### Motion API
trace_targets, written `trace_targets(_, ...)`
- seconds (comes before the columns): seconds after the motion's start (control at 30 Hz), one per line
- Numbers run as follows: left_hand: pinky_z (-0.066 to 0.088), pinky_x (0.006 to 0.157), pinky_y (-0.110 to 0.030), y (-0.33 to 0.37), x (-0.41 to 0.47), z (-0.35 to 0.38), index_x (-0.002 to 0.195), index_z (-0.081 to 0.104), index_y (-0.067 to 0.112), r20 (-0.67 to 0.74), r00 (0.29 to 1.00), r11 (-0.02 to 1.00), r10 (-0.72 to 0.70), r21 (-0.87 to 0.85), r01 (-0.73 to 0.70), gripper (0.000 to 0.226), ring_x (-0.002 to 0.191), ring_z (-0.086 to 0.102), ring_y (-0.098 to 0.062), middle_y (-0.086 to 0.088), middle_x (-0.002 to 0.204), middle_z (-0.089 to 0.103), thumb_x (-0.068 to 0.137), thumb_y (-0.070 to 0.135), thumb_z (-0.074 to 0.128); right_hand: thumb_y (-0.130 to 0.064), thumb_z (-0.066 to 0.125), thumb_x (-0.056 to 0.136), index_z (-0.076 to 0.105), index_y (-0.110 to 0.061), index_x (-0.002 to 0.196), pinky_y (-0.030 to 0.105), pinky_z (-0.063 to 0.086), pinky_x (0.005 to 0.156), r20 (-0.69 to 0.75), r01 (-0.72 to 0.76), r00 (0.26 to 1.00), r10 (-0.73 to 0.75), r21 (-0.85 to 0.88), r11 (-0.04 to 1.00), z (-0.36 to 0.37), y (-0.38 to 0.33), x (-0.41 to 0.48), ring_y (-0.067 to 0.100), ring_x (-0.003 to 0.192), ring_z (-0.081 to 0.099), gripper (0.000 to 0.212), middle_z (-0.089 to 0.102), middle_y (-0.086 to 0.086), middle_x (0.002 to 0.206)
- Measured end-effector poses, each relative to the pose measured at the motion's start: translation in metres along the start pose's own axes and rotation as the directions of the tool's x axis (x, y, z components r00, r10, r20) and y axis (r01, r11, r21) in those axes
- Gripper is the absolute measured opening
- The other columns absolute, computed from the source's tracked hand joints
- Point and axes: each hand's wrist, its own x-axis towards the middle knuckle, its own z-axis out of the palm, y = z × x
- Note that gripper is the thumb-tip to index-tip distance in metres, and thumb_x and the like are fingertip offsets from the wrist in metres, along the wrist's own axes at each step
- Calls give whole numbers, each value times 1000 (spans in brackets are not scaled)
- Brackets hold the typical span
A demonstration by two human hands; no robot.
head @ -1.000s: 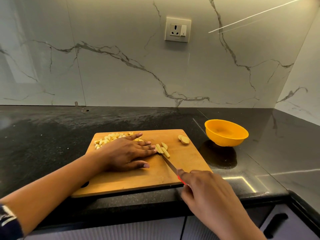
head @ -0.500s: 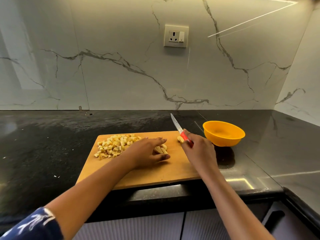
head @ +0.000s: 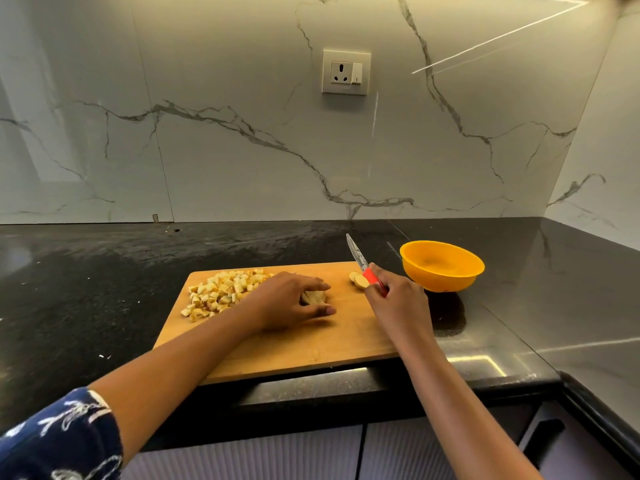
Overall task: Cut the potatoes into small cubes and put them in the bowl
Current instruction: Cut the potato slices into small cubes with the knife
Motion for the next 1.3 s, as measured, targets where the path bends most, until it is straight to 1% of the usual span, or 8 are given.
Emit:
trace_targets(0.17, 19, 114, -37, -13, 11, -35, 144, 30, 36, 260, 960, 994, 105, -40, -98, 66, 138, 26, -10, 13, 153, 27, 87, 37, 63, -27, 57, 93, 47, -22, 138, 20, 42, 71, 13, -8, 1000, 7, 15, 1000, -1, 0, 0, 6, 85, 55, 46, 68, 1, 113)
trace_targets(0.43, 35, 101, -26, -23, 38, -48, 133, 49, 36, 455, 878, 985, 150, 11, -174, 50, 120, 40, -9, 7, 133, 44, 87, 24, 66, -25, 56, 93, 47, -21, 137, 13, 38, 63, 21, 13, 1000, -14, 43, 999, -1, 2, -2, 2, 78, 52, 45, 68, 1, 111)
trace_targets(0.73, 46, 86, -25, -24, 31, -36, 118, 64, 26, 243, 970, 1000, 16, 7, -18, 40, 98, 52, -10, 10, 106, 56, 82, 40, 69, -24, 57, 93, 49, -24, 136, 13, 39, 63, 27, 18, 999, -18, 18, 1000, 1, 2, -1, 3, 77, 53, 44, 69, -1, 108)
trace_targets(0.9, 41, 87, -24, -9, 9, -19, 127, 58, 26, -15, 993, 957, -121, 262, 121, 55, 100, 52, -8, 7, 117, 60, 84, 59, 55, -28, 56, 93, 48, -26, 137, 18, 44, 70, 53, 9, 999, -7, -28, 1000, -1, -5, -4, 4, 82, 54, 44, 67, -2, 112)
trace_targets(1.0, 19, 114, -43, -5, -12, -12, 145, 33, 27, -25, 979, 906, -203, 375, 197, 76, 134, 35, -17, 2, 147, 39, 84, 72, 34, -30, 54, 93, 47, -30, 137, 19, 39, 69, 96, 45, 995, -36, -101, 994, -11, -11, -16, 8, 89, 57, 45, 66, -4, 114)
trace_targets(1.07, -7, 114, -48, -7, -28, -9, 149, 20, 26, -14, 969, 901, -246, 367, 234, 97, 146, 7, -19, 0, 158, 12, 74, 85, 5, -31, 53, 93, 47, -32, 138, 18, 34, 65, 122, 85, 990, -66, -154, 984, -20, -12, -29, 6, 84, 53, 45, 66, -6, 110)
trace_targets(1.17, -26, 103, -44, -7, -43, -2, 151, 5, 25, 28, 971, 914, -238, 344, 214, 133, 139, -27, -18, -1, 153, -24, 39, 90, -28, -34, 51, 94, 47, -34, 137, 16, 35, 65, 155, 139, 982, -108, -201, 970, -30, -16, -45, 5, 85, 56, 43, 66, -10, 108)
trace_targets(1.3, -34, 97, -41, 2, -42, 7, 151, -3, 22, 82, 967, 938, -243, 276, 212, 136, 128, -41, -14, 2, 142, -39, 36, 90, -30, -35, 48, 95, 48, -34, 136, 18, 44, 69, 182, 169, 975, -126, -250, 953, -33, -22, -51, 8, 92, 61, 41, 66, -10, 109)
